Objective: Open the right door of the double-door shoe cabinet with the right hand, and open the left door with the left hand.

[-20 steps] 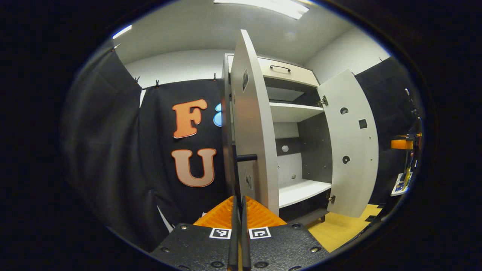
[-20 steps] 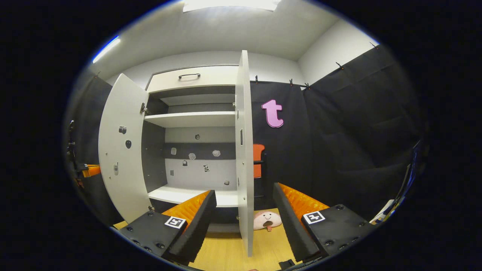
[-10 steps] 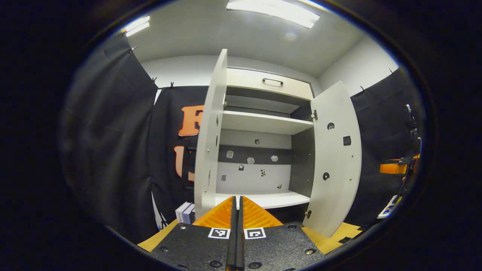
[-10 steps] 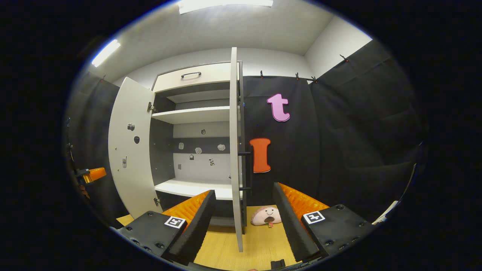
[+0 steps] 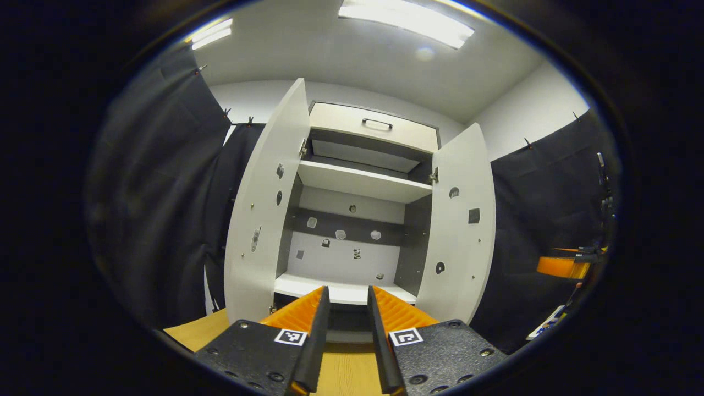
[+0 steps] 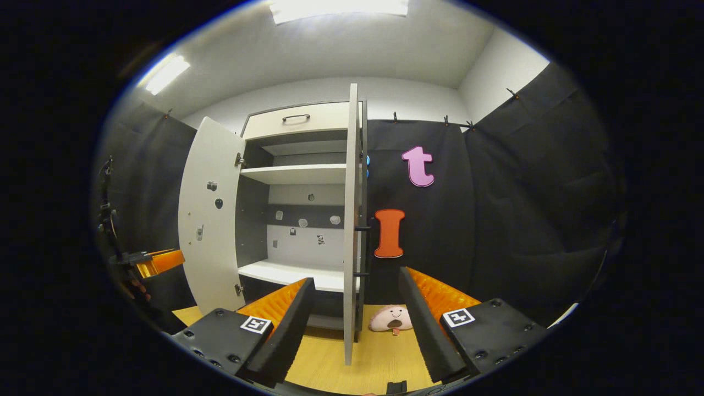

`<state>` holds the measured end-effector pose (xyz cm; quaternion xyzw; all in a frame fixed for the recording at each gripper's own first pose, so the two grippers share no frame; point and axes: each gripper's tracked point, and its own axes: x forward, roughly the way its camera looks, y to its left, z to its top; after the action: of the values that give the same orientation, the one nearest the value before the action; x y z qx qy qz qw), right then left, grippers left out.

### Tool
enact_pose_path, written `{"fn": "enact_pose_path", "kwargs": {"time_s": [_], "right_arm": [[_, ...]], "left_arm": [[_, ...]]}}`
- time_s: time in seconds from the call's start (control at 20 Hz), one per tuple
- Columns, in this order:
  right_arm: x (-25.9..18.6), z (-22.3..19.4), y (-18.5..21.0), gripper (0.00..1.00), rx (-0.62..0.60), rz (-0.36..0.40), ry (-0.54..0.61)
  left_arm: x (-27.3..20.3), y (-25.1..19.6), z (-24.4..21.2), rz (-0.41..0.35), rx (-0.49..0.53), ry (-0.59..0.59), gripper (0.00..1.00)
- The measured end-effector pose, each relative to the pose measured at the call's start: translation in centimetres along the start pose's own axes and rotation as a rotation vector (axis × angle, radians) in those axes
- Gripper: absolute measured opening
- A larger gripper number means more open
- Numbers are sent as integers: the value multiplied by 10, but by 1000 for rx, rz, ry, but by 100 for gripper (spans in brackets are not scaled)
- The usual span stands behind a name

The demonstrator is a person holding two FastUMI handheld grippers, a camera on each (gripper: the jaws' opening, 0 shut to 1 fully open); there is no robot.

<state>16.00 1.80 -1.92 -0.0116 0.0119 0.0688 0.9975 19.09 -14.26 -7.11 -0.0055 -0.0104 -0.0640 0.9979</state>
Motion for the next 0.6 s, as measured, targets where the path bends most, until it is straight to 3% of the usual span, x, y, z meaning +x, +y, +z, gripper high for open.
{"fn": "enact_pose_path", "kwargs": {"time_s": [0.2,0.25,0.6], "right_arm": [[-1,-10,8,98,38,23,3],[0,-12,9,98,43,27,8],[8,-10,1,98,28,10,6]], "left_arm": [[5,4,5,27,-22,-29,75],[5,3,6,32,-38,-32,94],[4,12,3,76,-9,-28,94]]}}
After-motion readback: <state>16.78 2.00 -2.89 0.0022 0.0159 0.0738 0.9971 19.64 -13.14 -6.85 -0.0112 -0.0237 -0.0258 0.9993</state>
